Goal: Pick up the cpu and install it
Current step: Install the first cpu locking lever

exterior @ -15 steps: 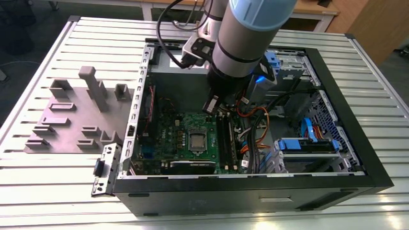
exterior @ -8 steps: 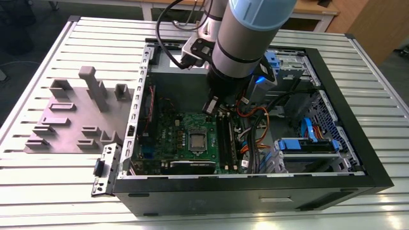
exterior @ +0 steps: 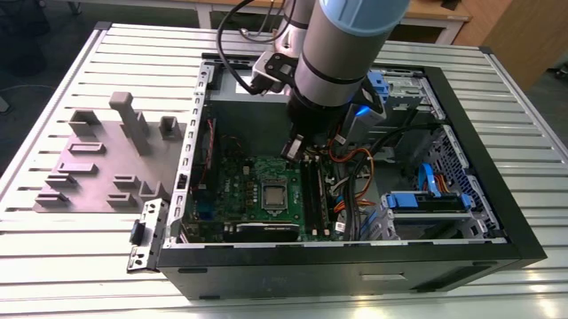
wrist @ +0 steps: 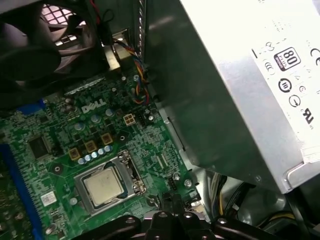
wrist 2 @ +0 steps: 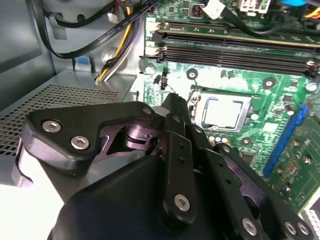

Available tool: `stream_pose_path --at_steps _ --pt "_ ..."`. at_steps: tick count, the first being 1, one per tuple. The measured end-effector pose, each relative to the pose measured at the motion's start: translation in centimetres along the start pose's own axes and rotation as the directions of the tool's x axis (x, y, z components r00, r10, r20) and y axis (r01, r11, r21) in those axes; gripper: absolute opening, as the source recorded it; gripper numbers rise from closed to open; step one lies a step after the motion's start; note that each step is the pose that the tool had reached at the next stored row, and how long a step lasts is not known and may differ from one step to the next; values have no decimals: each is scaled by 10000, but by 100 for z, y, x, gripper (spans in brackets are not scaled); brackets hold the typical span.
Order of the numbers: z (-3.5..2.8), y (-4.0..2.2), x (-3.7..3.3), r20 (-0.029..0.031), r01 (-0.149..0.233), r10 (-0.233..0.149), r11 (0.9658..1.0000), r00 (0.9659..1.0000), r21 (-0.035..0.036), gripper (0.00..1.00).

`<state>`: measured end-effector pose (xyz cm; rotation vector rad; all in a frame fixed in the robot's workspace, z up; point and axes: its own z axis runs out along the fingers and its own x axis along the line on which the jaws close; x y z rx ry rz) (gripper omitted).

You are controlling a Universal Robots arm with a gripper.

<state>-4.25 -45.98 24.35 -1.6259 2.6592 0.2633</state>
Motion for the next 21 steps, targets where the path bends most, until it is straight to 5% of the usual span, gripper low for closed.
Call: stream_pose_path --at_steps 5,21 --pt "-23 -9 34 -97 -8 9 10000 10000 53 11" --pt "-55 -82 246 -98 4 -3 10000 10000 54 11"
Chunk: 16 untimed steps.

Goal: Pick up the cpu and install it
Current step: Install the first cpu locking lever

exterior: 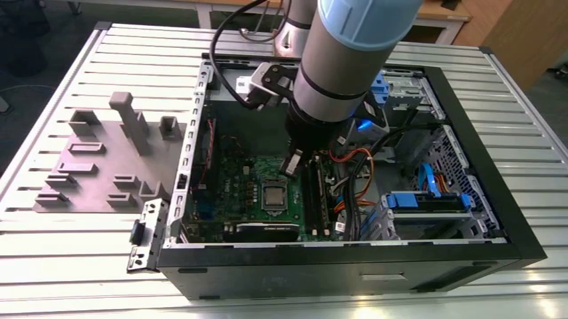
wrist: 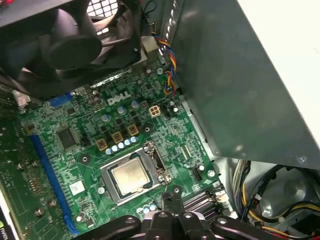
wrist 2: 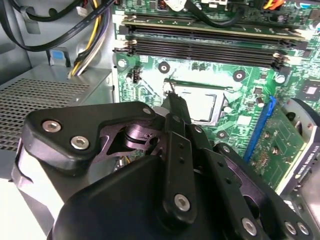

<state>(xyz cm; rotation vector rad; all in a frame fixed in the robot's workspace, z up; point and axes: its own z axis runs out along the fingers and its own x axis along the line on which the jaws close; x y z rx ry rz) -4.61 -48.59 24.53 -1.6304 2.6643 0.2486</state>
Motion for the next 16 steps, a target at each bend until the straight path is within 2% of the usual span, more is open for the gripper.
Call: stream_pose_path --at_steps 16 --pt "-10 -26 74 0 4 -4 10000 10000 0 11"
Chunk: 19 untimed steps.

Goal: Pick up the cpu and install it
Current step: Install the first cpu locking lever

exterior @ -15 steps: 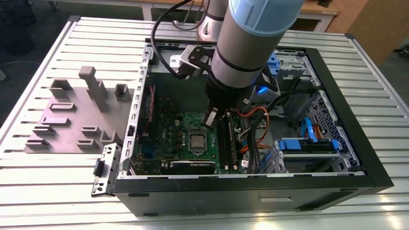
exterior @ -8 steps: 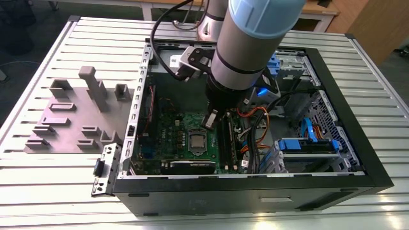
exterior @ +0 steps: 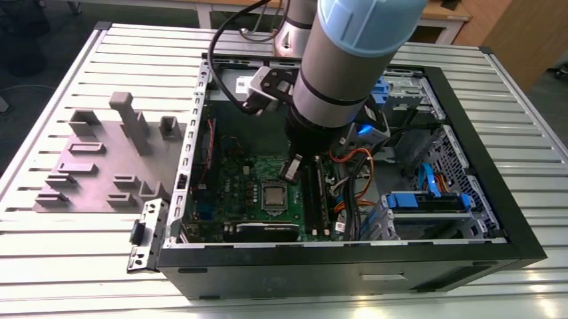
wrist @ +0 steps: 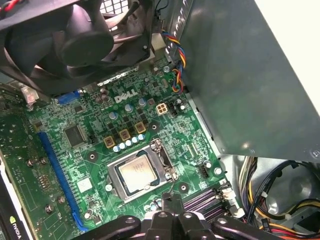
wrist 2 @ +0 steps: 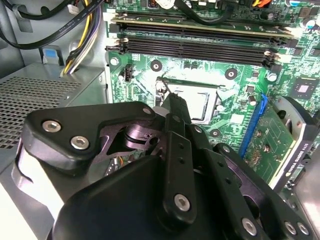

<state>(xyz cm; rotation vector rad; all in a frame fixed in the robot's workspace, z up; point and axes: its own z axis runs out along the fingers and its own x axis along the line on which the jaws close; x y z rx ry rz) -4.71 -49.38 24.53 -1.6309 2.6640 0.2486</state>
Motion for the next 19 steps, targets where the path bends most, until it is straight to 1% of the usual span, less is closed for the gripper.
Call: stream_pose_path --at_steps 10,11,13,14,16,17,19 --pt "-1 -9 27 -6 45 -45 10000 10000 -4 11" --pt "6 -9 27 -10 112 -112 9999 9999 -8 11" --pt "20 -12 29 -43 357 -357 9994 9994 -25 11" --pt "31 -13 29 -68 549 -549 9985 9985 -44 11" --pt "64 -16 31 -96 780 -781 9969 9969 -66 11" --pt "78 -20 31 -105 876 -877 9961 9961 -77 11" --pt "84 -39 22 -113 951 -952 9954 9954 -85 11"
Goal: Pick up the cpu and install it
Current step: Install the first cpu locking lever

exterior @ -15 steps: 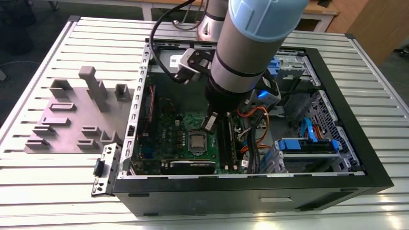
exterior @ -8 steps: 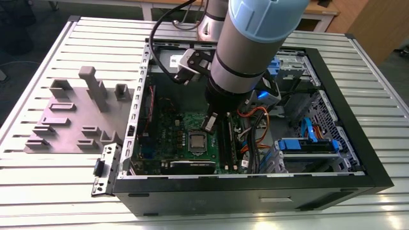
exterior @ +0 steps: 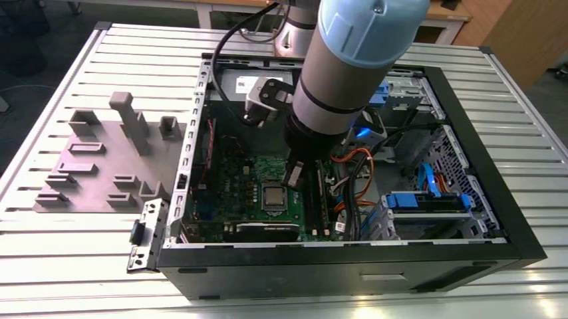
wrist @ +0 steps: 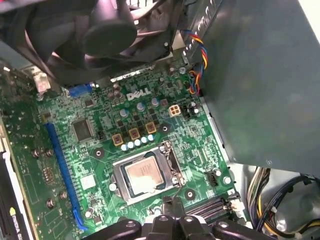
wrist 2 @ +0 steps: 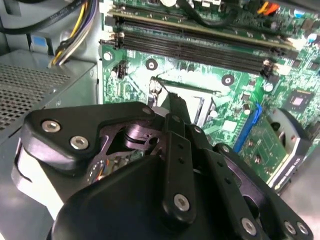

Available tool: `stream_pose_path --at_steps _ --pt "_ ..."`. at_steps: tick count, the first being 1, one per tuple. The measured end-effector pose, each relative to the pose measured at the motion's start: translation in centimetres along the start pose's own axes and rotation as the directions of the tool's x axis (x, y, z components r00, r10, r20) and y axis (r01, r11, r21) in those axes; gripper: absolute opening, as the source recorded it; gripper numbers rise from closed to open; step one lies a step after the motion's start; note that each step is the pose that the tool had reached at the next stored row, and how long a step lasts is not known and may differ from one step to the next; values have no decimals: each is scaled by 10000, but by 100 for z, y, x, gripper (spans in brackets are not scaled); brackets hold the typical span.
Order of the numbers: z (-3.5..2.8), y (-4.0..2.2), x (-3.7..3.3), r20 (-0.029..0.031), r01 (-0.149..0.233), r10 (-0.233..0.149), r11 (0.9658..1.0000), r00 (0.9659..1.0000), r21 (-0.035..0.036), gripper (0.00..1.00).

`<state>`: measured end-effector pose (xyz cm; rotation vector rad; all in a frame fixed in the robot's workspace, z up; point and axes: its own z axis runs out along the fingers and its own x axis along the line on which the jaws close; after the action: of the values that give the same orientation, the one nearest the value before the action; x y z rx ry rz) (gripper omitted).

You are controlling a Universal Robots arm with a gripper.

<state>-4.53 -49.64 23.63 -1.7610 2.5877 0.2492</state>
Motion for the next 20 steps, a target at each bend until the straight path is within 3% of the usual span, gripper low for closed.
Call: stream_pose_path --at_steps 6,9,13,20 --pt "8 -7 -20 -7 61 -61 10000 10000 -6 11" --pt "10 -6 -20 -67 529 -529 9986 9986 -51 11" --pt "12 -7 -20 -152 1217 -1219 9925 9924 -121 11" --pt "14 -7 -20 -243 2165 -2170 9760 9759 -233 11"
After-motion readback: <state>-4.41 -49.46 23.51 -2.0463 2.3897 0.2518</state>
